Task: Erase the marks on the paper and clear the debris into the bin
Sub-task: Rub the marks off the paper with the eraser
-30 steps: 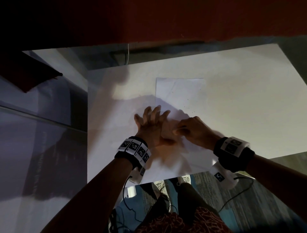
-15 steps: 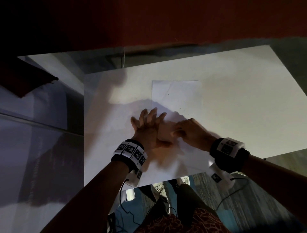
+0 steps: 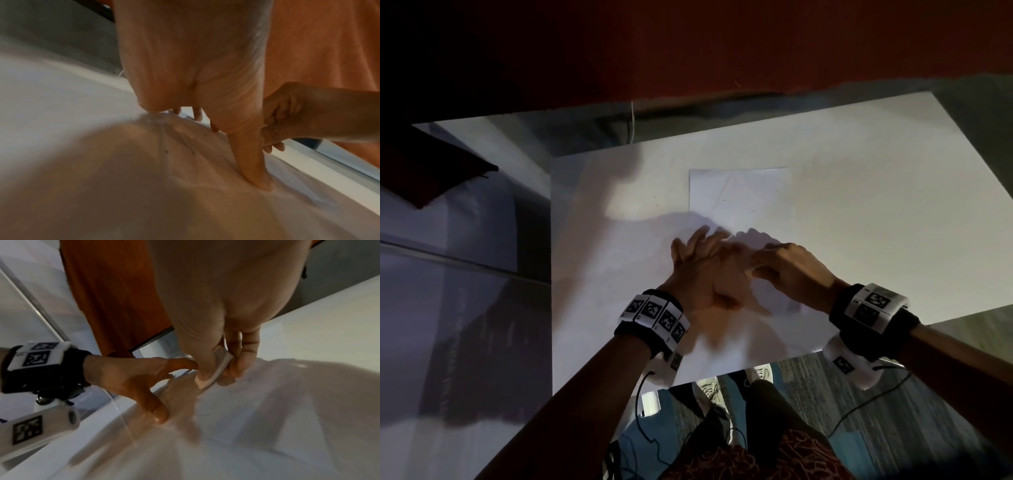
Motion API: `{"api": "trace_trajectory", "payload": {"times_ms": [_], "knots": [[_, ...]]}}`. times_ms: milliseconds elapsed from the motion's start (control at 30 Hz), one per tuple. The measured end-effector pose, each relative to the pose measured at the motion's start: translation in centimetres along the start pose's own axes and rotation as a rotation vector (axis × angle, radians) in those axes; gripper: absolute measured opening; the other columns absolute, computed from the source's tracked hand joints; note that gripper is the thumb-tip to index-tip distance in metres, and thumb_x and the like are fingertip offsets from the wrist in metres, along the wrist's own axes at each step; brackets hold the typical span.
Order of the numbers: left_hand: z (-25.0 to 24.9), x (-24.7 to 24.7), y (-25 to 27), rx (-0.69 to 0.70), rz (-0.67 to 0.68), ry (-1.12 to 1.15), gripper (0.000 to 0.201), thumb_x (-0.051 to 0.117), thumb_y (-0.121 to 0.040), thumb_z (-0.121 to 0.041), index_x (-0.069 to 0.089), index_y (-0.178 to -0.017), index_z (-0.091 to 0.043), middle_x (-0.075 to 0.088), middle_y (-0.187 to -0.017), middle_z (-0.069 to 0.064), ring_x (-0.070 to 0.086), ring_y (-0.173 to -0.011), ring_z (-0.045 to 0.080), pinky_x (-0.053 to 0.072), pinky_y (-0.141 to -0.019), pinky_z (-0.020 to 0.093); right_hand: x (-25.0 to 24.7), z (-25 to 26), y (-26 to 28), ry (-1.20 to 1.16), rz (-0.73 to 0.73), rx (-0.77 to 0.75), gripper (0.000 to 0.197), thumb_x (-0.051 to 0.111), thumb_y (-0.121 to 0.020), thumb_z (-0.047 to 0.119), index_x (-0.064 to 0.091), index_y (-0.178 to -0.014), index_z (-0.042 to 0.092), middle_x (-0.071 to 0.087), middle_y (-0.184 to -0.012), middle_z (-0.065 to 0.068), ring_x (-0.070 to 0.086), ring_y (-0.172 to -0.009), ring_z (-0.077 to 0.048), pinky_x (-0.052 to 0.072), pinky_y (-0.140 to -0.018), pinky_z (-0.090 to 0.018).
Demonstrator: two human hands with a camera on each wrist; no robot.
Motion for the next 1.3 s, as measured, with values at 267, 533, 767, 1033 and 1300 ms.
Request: {"api": "trace_trajectory", "payload": {"times_ms": [267,533,767,1033,1300], "knots": [[0.0,0.5,-0.1,-0.006,-0.096,0.007,0.108,0.065,-0.07,-0.085,0.01,-0.157,-0.052,0.0,-0.167,-0.019,-0.01,-0.156,0.018,0.001,-0.118,0.064,-1.9,0.7,-1.3,0.018,-0.243,-0.028,0.008,0.068,-0.086,0.008,0.073,-0.083,0.013,0.067,-0.08,-0.005,0.055,-0.077,-0.03,0.04,-0.069,-0.037],[0.3,0.9,-0.5,-0.01,-0.067,-0.01,0.114,0.07,-0.068,-0.081,0.008,-0.158,-0.049,-0.007,-0.167,-0.018,-0.014,-0.155,0.017,-0.001,-0.119,0.065,-0.9,0.8,-0.8,-0.117,-0.203,-0.025,0.027,0.051,-0.09,0.031,0.074,-0.095,0.017,0.064,-0.085,-0.007,0.054,-0.081,-0.027,0.047,-0.07,-0.037],[0.4,0.9,-0.6,-0.026,-0.07,-0.018,0.117,0.072,-0.066,-0.081,0.013,-0.16,-0.044,-0.006,-0.167,-0.018,-0.015,-0.155,0.017,-0.003,-0.119,0.063,-0.4,2.5,-0.1,-0.129,-0.159,-0.115,0.013,0.063,-0.088,0.018,0.073,-0.088,0.01,0.064,-0.076,-0.005,0.052,-0.074,-0.023,0.041,-0.068,-0.033],[0.6,0.9,-0.7,-0.033,-0.068,-0.009,0.117,0.071,-0.065,-0.083,0.015,-0.159,-0.043,-0.006,-0.168,-0.018,-0.016,-0.155,0.016,-0.006,-0.119,0.062,-0.3,4.1,0.9,-0.155,-0.19,-0.169,0.004,0.069,-0.081,0.01,0.072,-0.083,0.008,0.063,-0.072,-0.003,0.048,-0.071,-0.018,0.036,-0.068,-0.027],[0.8,1.3,-0.9,-0.052,-0.059,-0.037,0.116,0.071,-0.064,-0.082,0.013,-0.158,-0.046,-0.008,-0.167,-0.019,-0.018,-0.155,0.016,-0.006,-0.119,0.064,0.2,3.6,0.6,-0.143,-0.185,-0.157,0.005,0.069,-0.084,0.013,0.072,-0.084,0.009,0.064,-0.075,-0.004,0.053,-0.07,-0.022,0.036,-0.066,-0.029]]}}
Point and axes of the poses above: each hand's wrist, its own y-axis away from the middle knuckle, its own x-axis out of the palm, z = x × y, the point moved 9 cm from there along -y, towards the middle knuckle
